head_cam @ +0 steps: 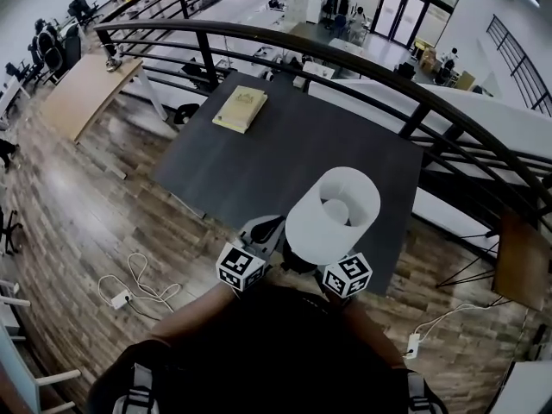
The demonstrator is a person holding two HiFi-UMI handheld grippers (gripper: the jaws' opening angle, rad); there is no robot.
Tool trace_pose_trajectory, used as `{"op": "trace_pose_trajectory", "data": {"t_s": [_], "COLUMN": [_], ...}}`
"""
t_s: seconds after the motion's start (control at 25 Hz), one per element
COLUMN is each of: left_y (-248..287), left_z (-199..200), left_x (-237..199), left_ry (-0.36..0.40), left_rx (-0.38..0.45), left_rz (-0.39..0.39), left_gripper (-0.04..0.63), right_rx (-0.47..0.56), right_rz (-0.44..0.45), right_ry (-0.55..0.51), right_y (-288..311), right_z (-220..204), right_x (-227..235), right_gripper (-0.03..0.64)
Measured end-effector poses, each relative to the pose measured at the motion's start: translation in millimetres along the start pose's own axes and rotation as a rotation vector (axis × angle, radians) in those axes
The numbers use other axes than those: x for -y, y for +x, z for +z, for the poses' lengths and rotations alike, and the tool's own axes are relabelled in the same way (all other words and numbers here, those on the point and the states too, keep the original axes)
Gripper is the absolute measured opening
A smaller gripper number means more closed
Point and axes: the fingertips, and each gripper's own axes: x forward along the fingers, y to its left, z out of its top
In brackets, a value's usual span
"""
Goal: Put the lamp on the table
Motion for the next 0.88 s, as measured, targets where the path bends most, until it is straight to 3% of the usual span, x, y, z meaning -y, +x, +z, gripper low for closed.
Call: {"op": "trace_pose_trajectory", "data": {"t_s": [0.36, 0.88], "left_y": [30.3, 15.2], "left_z": [14.8, 28.8], "left_x": [-56.7, -149.4], "left_ry": [0.003, 0.044], "left_rx": [-0.005, -0.026], "left_rz": [-0.116, -0.281], "left_gripper": [0.009, 0.009], "right_rx": [0.037, 0.096], "right_rz": [-0.131, -0.258], "right_ry": [0.024, 0.046], "right_y": [48.2, 143.9], "right_z": [18.4, 31.3], "right_x": [26.5, -1.0], "right_gripper": [0.092, 0.092]}}
